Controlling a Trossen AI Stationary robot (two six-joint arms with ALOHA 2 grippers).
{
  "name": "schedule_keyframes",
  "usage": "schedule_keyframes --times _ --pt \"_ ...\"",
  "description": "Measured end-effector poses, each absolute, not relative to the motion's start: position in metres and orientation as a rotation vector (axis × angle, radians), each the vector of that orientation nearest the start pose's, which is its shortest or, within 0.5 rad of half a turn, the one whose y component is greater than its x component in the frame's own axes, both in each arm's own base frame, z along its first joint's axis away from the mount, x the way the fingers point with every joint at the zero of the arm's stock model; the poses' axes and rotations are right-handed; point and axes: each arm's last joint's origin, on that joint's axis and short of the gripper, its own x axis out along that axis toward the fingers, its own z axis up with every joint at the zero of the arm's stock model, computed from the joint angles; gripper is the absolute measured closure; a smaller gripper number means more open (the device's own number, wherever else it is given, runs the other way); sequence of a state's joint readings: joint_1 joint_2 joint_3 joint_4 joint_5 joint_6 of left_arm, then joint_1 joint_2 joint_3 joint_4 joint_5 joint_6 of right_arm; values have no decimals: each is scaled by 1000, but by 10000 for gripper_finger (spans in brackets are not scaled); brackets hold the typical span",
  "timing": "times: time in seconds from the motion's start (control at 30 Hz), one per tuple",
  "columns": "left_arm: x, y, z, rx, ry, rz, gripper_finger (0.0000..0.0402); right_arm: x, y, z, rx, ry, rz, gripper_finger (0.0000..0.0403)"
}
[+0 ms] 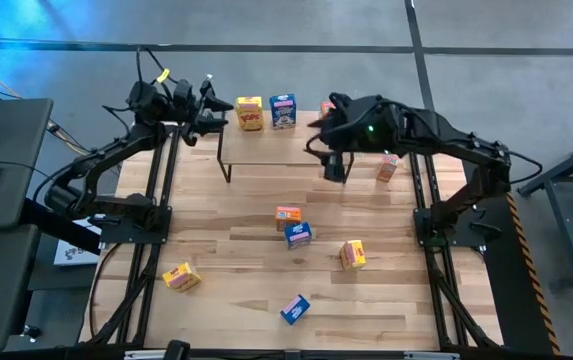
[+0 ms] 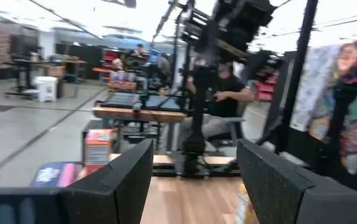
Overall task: Stack cereal on shelf
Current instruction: Adjust the blue cereal box on the shelf
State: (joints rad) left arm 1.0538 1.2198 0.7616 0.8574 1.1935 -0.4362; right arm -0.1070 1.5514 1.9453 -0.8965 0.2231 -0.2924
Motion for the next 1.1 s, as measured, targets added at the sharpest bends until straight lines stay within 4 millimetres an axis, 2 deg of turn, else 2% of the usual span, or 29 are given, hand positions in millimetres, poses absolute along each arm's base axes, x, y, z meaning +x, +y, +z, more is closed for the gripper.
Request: schedule_keyframes --times 0.27,0.53,0.9,1.1 --pt "156 195 327 -77 -136 -223 178 318 -86 464 -367 495 -211 142" --pt "156 195 327 -87 -139 -213 178 327 -139 453 -378 441 -181 142" --pt "158 194 327 -140 -138 -215 178 334 -211 415 -310 489 -159 142" --pt "158 194 327 -148 -137 -215 178 340 -236 392 -260 520 -134 142"
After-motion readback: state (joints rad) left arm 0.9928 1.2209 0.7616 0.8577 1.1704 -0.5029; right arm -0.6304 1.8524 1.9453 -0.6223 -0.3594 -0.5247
